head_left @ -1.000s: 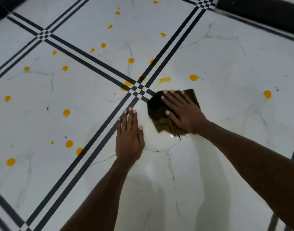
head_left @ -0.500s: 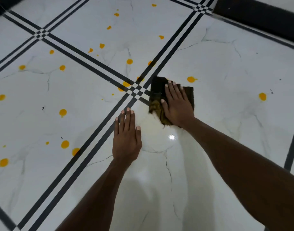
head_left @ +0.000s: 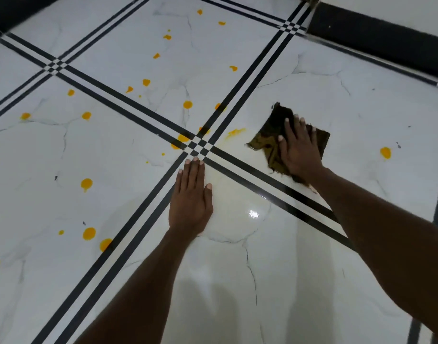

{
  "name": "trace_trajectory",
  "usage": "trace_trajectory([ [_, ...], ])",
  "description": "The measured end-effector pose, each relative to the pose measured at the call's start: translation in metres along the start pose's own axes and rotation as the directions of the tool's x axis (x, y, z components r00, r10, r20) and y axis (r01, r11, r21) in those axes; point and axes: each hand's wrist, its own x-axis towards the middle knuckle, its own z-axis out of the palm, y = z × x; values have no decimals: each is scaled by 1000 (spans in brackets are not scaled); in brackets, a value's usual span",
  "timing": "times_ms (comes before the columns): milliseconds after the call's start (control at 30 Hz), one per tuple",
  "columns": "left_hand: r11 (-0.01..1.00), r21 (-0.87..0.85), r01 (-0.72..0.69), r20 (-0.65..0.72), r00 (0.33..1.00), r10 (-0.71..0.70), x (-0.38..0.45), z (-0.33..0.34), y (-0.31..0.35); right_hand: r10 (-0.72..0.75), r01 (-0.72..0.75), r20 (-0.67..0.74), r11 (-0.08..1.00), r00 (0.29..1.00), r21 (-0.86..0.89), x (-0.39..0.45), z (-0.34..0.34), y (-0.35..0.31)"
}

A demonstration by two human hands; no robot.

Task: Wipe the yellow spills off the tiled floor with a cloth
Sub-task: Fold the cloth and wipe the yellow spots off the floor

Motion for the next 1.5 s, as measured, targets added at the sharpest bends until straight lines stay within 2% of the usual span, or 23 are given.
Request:
trace_trajectory([
  [67,1000,-3,-9,0,1000,9,-1,2,-1,44,-45,33,999,998,17,33,0,-15],
  [133,1000,2,-9,-3,1000,9,-1,1,-2,-14,14,48,1000,999,18,50,2,-38],
  [233,1000,17,-10,7,1000,10,1,1,-1,-406,409,94,912,909,-23,33,15,-67],
  [300,1000,29,-1,7,1000,0,0,1,0,-529,535,100,844,843,-46,25,19,-65],
  [333,1000,31,-1,5,1000,1,0,1,-1,-475,478,68,877,877,-44,30,18,-64],
  [400,1000,19,-5,11,1000,5,1,2,-1,-217,216,-11,976,976,-18,43,13,-70],
  [433,1000,17,-5,9,1000,4,1,2,-1,-177,177,-8,984,984,-25,43,16,-78],
  [533,1000,25,1,7,1000,-1,1,1,-1,-461,462,26,885,887,-63,26,27,-92],
  [567,1000,25,1,11,1000,-1,1,1,-1,-473,473,21,879,881,-56,25,27,-87],
  [667,1000,22,-8,10,1000,8,1,1,-1,-234,233,-45,972,971,-35,34,20,-84],
  [800,1000,17,-6,-3,1000,6,0,1,-1,-530,531,42,844,847,-69,2,25,-86],
  [833,1000,9,-11,1,1000,11,0,1,-2,-494,494,13,867,869,-61,0,23,-73],
  [900,1000,5,-20,1,1000,20,1,-1,-4,-235,230,-129,972,963,-54,4,19,-44],
  [967,1000,11,-23,-2,1000,23,1,1,-4,115,-121,-192,992,975,-23,8,15,-20],
  [1000,1000,12,-22,-5,1000,22,2,0,-4,182,-189,-173,982,968,-25,9,13,-16],
  [1067,999,20,-29,-13,999,29,1,2,-3,60,-66,-135,997,989,-40,-3,13,-26],
  [1133,999,19,-39,-16,999,39,0,1,-4,-207,203,-97,978,974,-48,-35,17,-41],
  [1200,999,20,-47,-26,999,47,0,2,-6,-466,466,20,882,885,-74,-79,15,-42],
  [1267,998,13,-60,-31,998,60,0,2,-7,-585,596,129,799,801,-82,-119,-2,-16],
  [1300,998,5,-68,-33,997,68,2,3,-6,-590,603,144,793,795,-80,-131,-10,8],
  [1367,998,15,-66,-29,997,66,1,3,0,-453,458,70,884,889,-96,-142,-23,65],
  [1433,999,31,-34,-9,999,34,1,4,3,-172,164,-61,980,983,-111,-125,-29,110],
  [1500,1000,-1,-18,-3,1000,18,3,5,10,161,-166,-92,985,983,-52,-93,-30,116],
])
